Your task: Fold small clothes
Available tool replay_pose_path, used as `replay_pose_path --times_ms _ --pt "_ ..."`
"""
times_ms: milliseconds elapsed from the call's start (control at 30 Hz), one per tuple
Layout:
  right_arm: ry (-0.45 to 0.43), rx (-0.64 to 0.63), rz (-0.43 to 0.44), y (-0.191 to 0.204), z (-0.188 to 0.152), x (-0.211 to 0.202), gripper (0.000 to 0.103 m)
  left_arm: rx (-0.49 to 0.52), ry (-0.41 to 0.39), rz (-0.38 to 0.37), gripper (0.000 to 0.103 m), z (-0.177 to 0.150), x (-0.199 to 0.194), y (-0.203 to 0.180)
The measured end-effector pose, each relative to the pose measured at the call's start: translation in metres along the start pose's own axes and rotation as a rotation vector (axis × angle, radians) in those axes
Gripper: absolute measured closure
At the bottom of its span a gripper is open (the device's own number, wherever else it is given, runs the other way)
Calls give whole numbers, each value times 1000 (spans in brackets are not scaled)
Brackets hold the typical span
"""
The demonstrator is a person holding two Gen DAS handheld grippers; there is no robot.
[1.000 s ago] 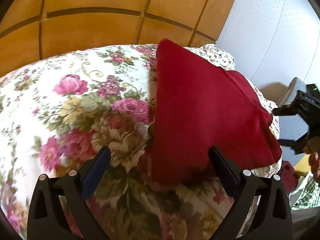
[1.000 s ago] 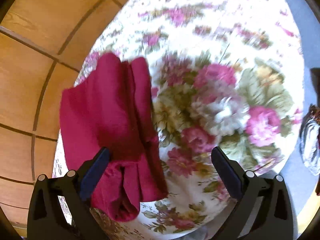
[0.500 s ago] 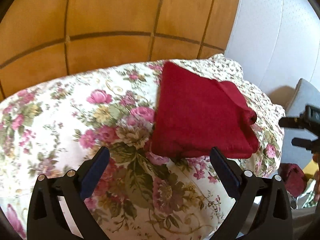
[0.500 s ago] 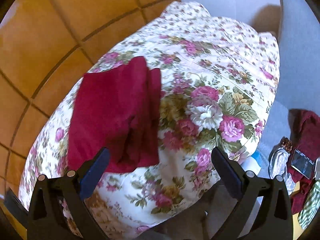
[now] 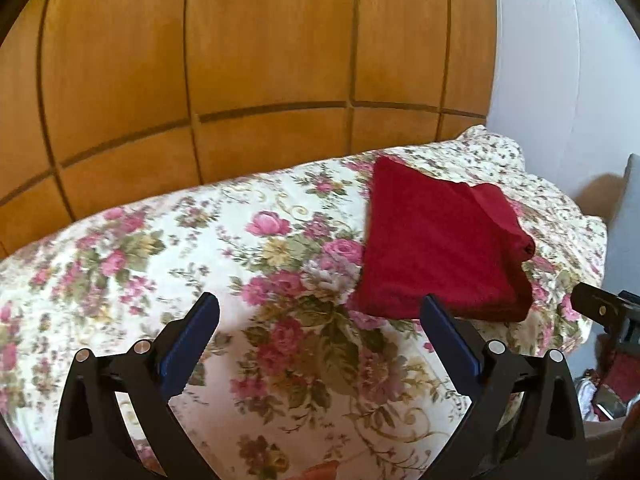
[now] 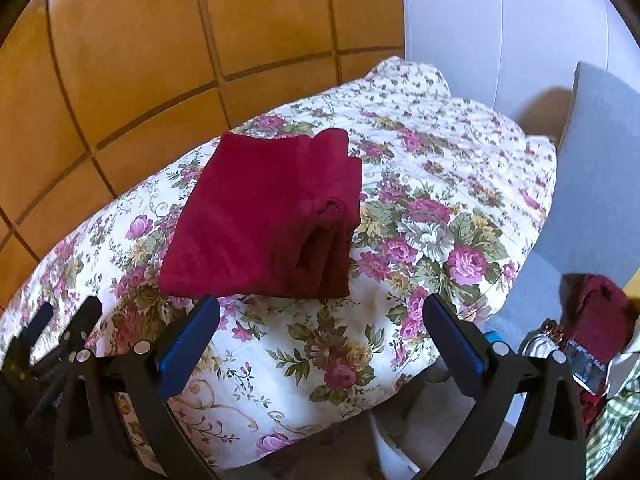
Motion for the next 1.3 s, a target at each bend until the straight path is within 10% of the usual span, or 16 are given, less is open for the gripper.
replay_pose_path --times_ms 1300 --pt "10 -5 14 5 -8 0 2 14 31 -13 4 1 -6 -2"
Point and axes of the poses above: each gripper's, at about its wrist camera, not at the fingertips, and x roughly the way its jaws point, y to its left, z to its top, the point moved 5 cm from there along x, roughly the way its jaws point, and after that the axes turned 1 degree about x, right-handed, at the moved point
